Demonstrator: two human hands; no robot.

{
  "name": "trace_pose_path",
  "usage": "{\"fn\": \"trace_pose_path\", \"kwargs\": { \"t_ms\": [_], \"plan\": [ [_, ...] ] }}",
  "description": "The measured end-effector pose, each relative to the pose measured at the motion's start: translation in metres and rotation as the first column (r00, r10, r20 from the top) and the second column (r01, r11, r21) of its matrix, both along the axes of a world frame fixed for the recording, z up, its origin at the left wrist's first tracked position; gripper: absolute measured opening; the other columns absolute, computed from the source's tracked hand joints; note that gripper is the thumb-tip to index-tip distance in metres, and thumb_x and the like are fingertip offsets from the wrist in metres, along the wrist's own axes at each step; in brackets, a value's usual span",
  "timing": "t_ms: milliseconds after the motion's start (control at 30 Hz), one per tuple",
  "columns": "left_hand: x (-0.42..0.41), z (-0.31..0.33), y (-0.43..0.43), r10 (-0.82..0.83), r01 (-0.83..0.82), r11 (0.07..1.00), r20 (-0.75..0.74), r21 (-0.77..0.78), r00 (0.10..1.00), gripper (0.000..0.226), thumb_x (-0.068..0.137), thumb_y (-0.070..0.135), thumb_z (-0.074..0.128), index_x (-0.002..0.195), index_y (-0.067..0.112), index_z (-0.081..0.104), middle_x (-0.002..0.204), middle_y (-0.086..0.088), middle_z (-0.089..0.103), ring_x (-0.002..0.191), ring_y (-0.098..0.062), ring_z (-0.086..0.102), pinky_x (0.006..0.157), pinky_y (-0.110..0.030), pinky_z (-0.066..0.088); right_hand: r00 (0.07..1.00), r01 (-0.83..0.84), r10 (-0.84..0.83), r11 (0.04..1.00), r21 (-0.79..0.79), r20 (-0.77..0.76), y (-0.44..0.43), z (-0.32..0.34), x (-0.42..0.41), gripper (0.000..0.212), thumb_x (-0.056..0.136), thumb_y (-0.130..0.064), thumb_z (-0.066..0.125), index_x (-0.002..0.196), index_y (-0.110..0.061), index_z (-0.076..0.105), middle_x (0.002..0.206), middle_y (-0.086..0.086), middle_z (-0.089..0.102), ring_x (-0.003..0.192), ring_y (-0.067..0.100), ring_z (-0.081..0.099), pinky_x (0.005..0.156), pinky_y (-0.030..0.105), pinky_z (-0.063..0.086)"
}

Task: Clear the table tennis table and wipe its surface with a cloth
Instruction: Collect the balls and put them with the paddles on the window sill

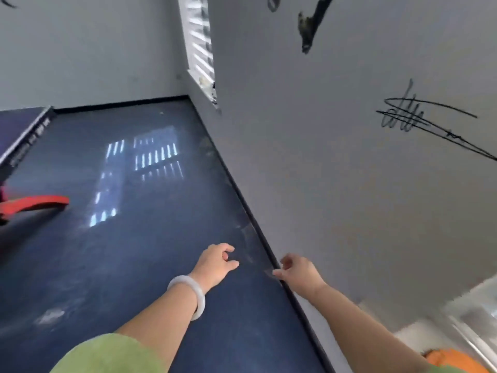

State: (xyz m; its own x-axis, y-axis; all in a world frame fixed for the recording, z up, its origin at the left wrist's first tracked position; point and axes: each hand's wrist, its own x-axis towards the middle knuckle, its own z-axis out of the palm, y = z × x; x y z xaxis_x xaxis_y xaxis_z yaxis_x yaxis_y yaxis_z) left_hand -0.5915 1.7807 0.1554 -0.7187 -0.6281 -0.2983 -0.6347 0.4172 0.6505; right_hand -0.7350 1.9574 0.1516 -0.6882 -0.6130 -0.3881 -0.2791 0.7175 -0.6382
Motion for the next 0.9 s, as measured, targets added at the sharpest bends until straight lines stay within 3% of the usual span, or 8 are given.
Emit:
{"fn": "trace_pose_path", "kwargs": {
  "t_ms": [133,233,367,533,567,667,800,900],
  "plan": [
    [0.095,0.015,-0.082,0.174,-0.173,0.984,0.0,0.033,0.985,0.043,0.093,0.03,0.064,0.133,0.019,0.053,0.121,-0.002,0.053,0.108,-0.015,0.056,0.092,-0.022,0.043,0.977,-0.211,0.211,0.977,-0.004,-0.022,-0.12,0.012,0.062,0.048,0.092,-0.038,0.067,0.13,-0.012,0.054,0.122,0.001,0.061,0.101,0.013,0.057,0.084,0.02,0.042],
    [0.168,0.028,-0.144,0.32,-0.319,0.948,-0.036,0.012,0.947,0.044,0.094,0.031,0.063,0.134,0.019,0.052,0.123,-0.002,0.052,0.109,-0.015,0.055,0.09,-0.02,0.042,0.935,-0.355,0.354,0.935,-0.031,-0.031,-0.212,0.02,0.115,0.056,0.093,-0.038,0.066,0.139,-0.013,0.049,0.136,0.003,0.056,0.116,0.016,0.058,0.089,0.022,0.045],
    [0.268,0.041,-0.214,0.512,-0.515,0.857,-0.087,-0.02,0.855,0.043,0.093,0.033,0.063,0.133,0.02,0.053,0.119,0.001,0.051,0.104,-0.011,0.052,0.084,-0.019,0.038,0.856,-0.517,0.515,0.852,-0.084,-0.047,-0.324,0.029,0.19,0.053,0.093,-0.039,0.066,0.138,-0.017,0.049,0.141,-0.001,0.052,0.102,0.012,0.054,0.067,0.019,0.047],
    [0.363,0.043,-0.284,0.685,-0.69,0.723,-0.094,-0.037,0.722,0.042,0.091,0.033,0.066,0.13,0.02,0.055,0.114,0.002,0.05,0.102,-0.013,0.055,0.086,-0.024,0.048,0.726,-0.685,0.688,0.719,-0.115,-0.022,-0.433,0.03,0.272,0.057,0.093,-0.039,0.065,0.142,-0.019,0.044,0.145,-0.002,0.048,0.108,0.011,0.052,0.065,0.015,0.043],
    [0.375,0.042,-0.296,0.709,-0.714,0.699,-0.094,-0.037,0.699,0.042,0.091,0.033,0.067,0.13,0.02,0.055,0.113,0.002,0.05,0.1,-0.013,0.055,0.081,-0.022,0.049,0.702,-0.709,0.712,0.695,-0.121,-0.023,-0.452,0.031,0.285,0.058,0.093,-0.039,0.065,0.143,-0.019,0.043,0.146,-0.002,0.047,0.112,0.012,0.053,0.067,0.015,0.045],
    [0.4,0.033,-0.335,0.766,-0.771,0.635,-0.1,-0.033,0.635,0.043,0.089,0.035,0.068,0.128,0.022,0.056,0.112,0.004,0.05,0.093,-0.008,0.054,0.059,-0.009,0.042,0.63,-0.772,0.777,0.623,-0.127,-0.017,-0.51,0.027,0.313,0.059,0.093,-0.038,0.065,0.145,-0.02,0.042,0.148,-0.001,0.046,0.131,0.017,0.048,0.094,0.028,0.047],
    [0.412,0.03,-0.389,0.816,-0.823,0.568,-0.114,-0.029,0.567,0.043,0.09,0.035,0.067,0.129,0.023,0.055,0.113,0.005,0.049,0.097,-0.007,0.053,0.075,-0.015,0.038,0.539,-0.837,0.842,0.529,-0.143,-0.041,-0.586,0.028,0.332,0.06,0.093,-0.037,0.064,0.145,-0.021,0.041,0.149,-0.002,0.045,0.134,0.017,0.046,0.098,0.027,0.043],
    [0.419,0.031,-0.435,0.86,-0.866,0.499,-0.12,-0.002,0.496,0.043,0.09,0.035,0.067,0.129,0.023,0.054,0.114,0.005,0.049,0.1,-0.008,0.053,0.075,-0.015,0.038,0.45,-0.889,0.89,0.44,-0.127,-0.072,-0.654,0.032,0.345,0.06,0.093,-0.036,0.064,0.146,-0.02,0.04,0.148,-0.003,0.046,0.132,0.017,0.047,0.094,0.022,0.041]
  ]
}}
